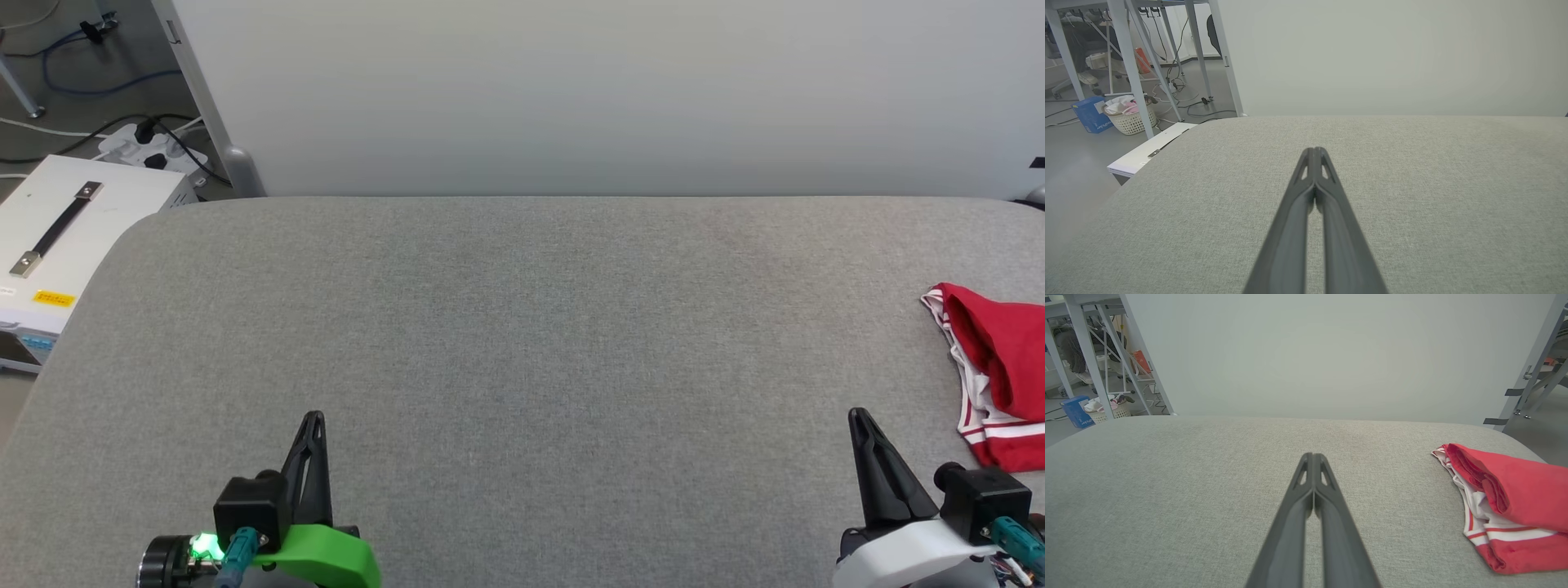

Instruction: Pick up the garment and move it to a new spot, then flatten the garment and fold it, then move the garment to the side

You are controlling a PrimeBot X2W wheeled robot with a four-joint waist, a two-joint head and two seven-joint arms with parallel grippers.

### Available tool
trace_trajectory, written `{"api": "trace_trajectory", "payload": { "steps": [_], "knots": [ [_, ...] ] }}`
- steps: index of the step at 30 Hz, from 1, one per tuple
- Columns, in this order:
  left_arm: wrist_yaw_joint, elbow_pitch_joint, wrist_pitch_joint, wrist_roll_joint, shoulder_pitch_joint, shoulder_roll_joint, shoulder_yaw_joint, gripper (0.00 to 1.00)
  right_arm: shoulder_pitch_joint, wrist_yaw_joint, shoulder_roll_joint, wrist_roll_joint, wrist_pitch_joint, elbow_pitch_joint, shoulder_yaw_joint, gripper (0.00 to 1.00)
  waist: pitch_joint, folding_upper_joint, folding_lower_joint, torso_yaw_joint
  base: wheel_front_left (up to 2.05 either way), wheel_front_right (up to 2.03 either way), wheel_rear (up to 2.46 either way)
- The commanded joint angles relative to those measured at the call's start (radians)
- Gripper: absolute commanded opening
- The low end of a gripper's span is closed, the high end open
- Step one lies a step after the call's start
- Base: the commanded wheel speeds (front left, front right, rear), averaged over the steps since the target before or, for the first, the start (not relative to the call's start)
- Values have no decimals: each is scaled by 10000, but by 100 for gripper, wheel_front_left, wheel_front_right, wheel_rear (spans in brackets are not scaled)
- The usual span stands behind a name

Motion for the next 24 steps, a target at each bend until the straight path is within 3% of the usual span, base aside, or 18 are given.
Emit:
{"api": "trace_trajectory", "payload": {
  "steps": [1, 24],
  "knots": [
    [-11, -56, 61, 83, -194, -42, 36, 0, -207, -3, 43, -93, 69, -55, 18, 0, 4, 0, 0, -2, 0, 0, 0],
    [-17, -175, 523, 225, -368, -64, 128, 0, -466, -4, 165, -512, 534, -102, 45, 0, 70, 0, 0, -43, 0, 0, 0]
  ]
}}
